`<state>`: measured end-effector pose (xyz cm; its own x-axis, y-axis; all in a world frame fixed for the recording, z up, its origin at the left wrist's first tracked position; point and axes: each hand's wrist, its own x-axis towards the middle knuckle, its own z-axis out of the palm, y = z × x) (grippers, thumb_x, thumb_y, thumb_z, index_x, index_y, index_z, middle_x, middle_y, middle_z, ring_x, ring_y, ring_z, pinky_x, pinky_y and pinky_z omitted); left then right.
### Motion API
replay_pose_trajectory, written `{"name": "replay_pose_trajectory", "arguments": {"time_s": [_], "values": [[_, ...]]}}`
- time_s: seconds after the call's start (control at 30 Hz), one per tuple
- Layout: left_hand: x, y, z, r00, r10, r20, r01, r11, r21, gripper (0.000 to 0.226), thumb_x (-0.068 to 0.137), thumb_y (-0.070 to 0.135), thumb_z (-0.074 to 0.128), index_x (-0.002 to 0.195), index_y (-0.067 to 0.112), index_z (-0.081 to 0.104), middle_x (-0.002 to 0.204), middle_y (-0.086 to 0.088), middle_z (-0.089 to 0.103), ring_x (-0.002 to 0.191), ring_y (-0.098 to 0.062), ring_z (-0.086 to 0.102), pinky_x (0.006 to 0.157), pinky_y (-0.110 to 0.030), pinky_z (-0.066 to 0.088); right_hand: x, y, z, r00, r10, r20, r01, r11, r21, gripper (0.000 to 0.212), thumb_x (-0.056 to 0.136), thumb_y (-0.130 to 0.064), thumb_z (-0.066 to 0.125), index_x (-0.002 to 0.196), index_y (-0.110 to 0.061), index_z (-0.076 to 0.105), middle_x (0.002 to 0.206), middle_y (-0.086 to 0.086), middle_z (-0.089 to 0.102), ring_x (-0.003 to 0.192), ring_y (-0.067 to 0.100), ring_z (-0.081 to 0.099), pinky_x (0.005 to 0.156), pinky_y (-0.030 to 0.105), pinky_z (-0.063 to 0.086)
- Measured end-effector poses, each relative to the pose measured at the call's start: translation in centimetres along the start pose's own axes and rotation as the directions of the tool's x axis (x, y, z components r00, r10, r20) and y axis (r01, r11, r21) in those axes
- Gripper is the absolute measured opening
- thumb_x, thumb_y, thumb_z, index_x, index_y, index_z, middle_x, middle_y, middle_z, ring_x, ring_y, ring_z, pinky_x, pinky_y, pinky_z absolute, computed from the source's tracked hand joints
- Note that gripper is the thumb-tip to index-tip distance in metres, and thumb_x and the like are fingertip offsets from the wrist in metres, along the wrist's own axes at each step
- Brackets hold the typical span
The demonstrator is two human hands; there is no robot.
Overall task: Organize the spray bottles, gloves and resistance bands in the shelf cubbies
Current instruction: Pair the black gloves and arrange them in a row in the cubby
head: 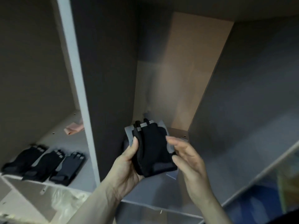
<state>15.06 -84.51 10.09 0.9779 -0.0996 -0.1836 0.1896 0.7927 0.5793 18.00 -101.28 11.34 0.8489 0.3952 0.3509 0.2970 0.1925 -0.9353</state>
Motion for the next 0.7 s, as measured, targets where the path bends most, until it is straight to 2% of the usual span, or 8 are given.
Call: {"name": "replay_pose_trajectory", "arguments": {"time_s": [0.07,0.17,0.33,0.4,0.47,0.53,0.6,0.7], "values": [[-2.2,-0.5,0.1,1.000,0.020,-0.014,-0.020,1.000,-0.003,0.050,0.094,0.042,0.041,0.133,0.012,0.053,0.127,-0.015,0.063,0.113,-0.028,0.063,0.089,-0.045,0.054,-0.9,-0.6,1.5,0.994,0.098,-0.041,-0.093,0.990,0.108,0.048,0.085,0.008,0.058,0.125,-0.017,0.053,0.120,-0.006,0.066,0.112,0.003,0.061,0.086,0.016,0.050],[-5.6,-0.7,0.0,0.999,0.025,-0.029,-0.025,0.999,-0.023,0.052,0.093,0.043,0.041,0.129,0.010,0.057,0.126,-0.016,0.063,0.115,-0.030,0.061,0.095,-0.050,0.048,-1.8,-0.8,3.7,0.972,0.214,-0.097,-0.199,0.970,0.139,0.063,0.078,0.014,0.062,0.124,-0.029,0.052,0.110,-0.010,0.069,0.103,0.002,0.065,0.076,0.014,0.053],[-10.4,0.6,-0.9,0.998,0.064,-0.029,-0.066,0.994,-0.092,0.058,0.087,0.050,0.041,0.119,0.009,0.066,0.126,-0.018,0.063,0.117,-0.032,0.060,0.096,-0.053,0.045,-2.4,-1.7,7.0,0.964,0.236,-0.122,-0.219,0.966,0.137,0.053,0.079,0.012,0.063,0.113,-0.028,0.059,0.101,-0.001,0.074,0.095,0.010,0.069,0.080,0.020,0.057],[-11.7,1.4,-1.3,0.993,0.111,-0.042,-0.115,0.986,-0.117,0.058,0.090,0.050,0.038,0.117,0.008,0.067,0.123,-0.017,0.065,0.112,-0.031,0.063,0.093,-0.049,0.049,-2.3,-2.1,8.3,0.961,0.221,-0.168,-0.187,0.962,0.198,0.046,0.081,0.010,0.059,0.111,-0.025,0.061,0.108,0.000,0.072,0.102,0.012,0.068,0.086,0.025,0.055],[-12.9,2.4,-1.9,0.983,0.170,-0.066,-0.178,0.973,-0.147,0.056,0.090,0.049,0.038,0.111,0.009,0.071,0.120,-0.015,0.067,0.106,-0.029,0.067,0.090,-0.047,0.052,-2.0,-2.5,9.5,0.956,0.236,-0.175,-0.175,0.935,0.309,0.036,0.084,0.005,0.055,0.109,-0.019,0.063,0.109,0.002,0.072,0.104,0.015,0.067,0.085,0.026,0.056],[-14.0,3.6,-2.7,0.971,0.214,-0.105,-0.227,0.964,-0.137,0.053,0.088,0.047,0.041,0.112,0.010,0.071,0.120,-0.014,0.067,0.105,-0.028,0.068,0.088,-0.046,0.054,-1.7,-3.0,10.7,0.949,0.311,-0.060,-0.251,0.855,0.454,0.028,0.081,-0.005,0.053,0.106,-0.013,0.064,0.104,0.005,0.074,0.097,0.017,0.070,0.074,0.028,0.059],[-15.0,5.0,-3.4,0.960,0.242,-0.139,-0.257,0.961,-0.102,0.053,0.087,0.046,0.043,0.115,0.010,0.069,0.121,-0.013,0.067,0.105,-0.028,0.068,0.085,-0.043,0.057,-1.3,-3.4,12.0,0.922,0.373,0.102,-0.367,0.757,0.541,0.033,0.076,-0.011,0.053,0.107,-0.012,0.064,0.102,0.006,0.074,0.091,0.017,0.072,0.065,0.028,0.059],[-16.3,7.2,-4.7,0.940,0.296,-0.168,-0.308,0.950,-0.045,0.053,0.089,0.046,0.041,0.122,0.011,0.064,0.123,-0.013,0.066,0.111,-0.028,0.064,0.091,-0.044,0.054,-0.7,-3.3,14.8,0.863,0.430,0.265,-0.486,0.566,0.666,0.036,0.073,-0.008,0.057,0.108,-0.012,0.065,0.097,0.009,0.073,0.076,0.020,0.072,0.053,0.027,0.056]]}}
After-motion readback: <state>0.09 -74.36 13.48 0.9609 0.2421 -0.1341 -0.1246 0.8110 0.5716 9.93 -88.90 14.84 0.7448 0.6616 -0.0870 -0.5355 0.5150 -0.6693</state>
